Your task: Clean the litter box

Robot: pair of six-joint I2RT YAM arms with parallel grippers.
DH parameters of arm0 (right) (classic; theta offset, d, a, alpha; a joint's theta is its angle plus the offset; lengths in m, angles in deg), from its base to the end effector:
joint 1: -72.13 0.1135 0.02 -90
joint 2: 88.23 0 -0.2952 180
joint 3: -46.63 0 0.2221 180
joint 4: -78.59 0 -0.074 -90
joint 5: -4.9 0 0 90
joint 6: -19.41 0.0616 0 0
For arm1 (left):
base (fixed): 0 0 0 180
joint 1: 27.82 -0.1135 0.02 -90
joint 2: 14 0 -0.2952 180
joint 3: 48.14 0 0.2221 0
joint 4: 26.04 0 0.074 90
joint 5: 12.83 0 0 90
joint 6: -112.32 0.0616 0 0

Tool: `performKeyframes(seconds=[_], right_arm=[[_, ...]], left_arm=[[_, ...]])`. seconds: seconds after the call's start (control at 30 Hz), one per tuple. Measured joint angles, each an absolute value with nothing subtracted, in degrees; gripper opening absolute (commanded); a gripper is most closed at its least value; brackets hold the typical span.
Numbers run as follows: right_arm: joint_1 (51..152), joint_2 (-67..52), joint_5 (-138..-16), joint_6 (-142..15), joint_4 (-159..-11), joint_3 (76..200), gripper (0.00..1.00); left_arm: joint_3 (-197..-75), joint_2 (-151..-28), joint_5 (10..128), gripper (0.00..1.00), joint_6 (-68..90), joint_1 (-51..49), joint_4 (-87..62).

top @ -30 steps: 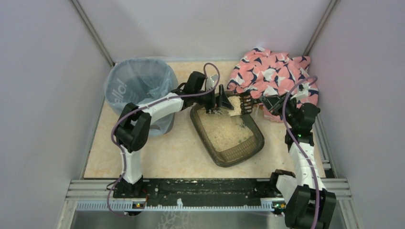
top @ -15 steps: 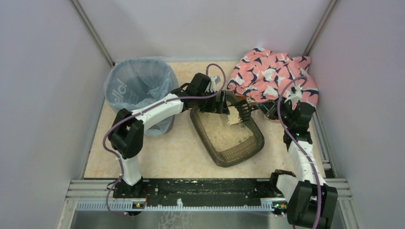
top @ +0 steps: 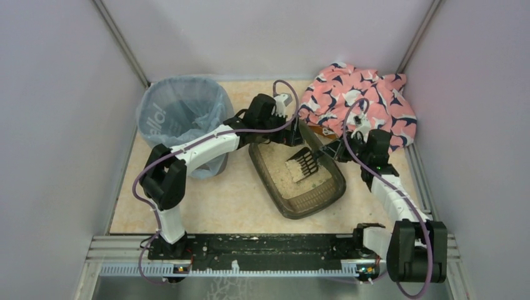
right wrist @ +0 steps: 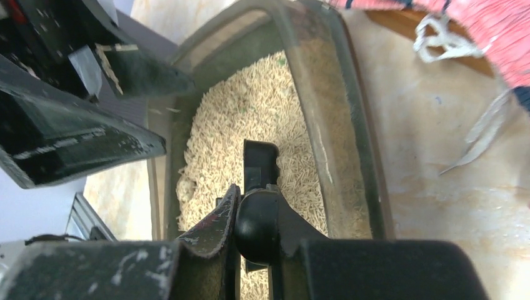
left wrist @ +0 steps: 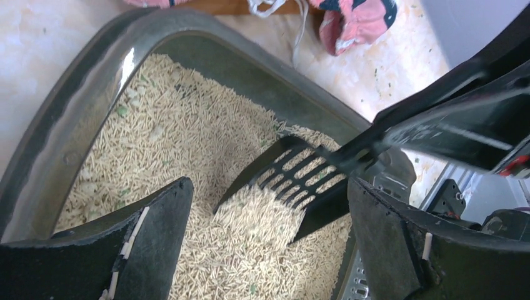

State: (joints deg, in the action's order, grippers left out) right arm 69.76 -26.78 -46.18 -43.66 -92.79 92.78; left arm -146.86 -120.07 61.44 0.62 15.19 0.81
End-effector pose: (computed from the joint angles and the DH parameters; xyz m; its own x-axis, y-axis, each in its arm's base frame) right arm 0.2060 0.0302 0.2648 -0.6065 0.3778 -0.6996 -0.2994 0.7066 0.6411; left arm 0.3047 -0.3070 0.2938 -0.6853 0.1525 -0.7121 0.6104 0.6536 -0.4474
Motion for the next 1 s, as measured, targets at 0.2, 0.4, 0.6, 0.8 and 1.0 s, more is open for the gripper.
performKeyframes(seconds=[0.2,0.4,0.6,0.8,1.0], right_arm=[[74.7,-24.7,-48.4,-47.0,-91.3,93.5,0.00],[78.3,-22.5,-50.3,-48.1,-93.5,94.3,0.00],[79.2,-20.4,-50.2,-47.2,-96.6,94.2,0.00],[79.1,-11.9,-46.4,-41.1,-106.8,93.2,0.00],[79.8,-13.8,-50.0,-39.5,-104.1,93.4,0.00]], left_arm=[[-146.9,-120.2,61.3,0.98,1.3,15.2,-3.1],[-148.0,-122.3,60.9,0.99,0.9,15.2,-5.3],[-148.6,-123.0,61.2,0.99,0.9,14.9,-5.2],[-148.6,-123.0,61.4,0.99,-0.9,13.0,-5.1],[-148.5,-122.7,61.5,0.99,-1.5,10.3,-5.2]])
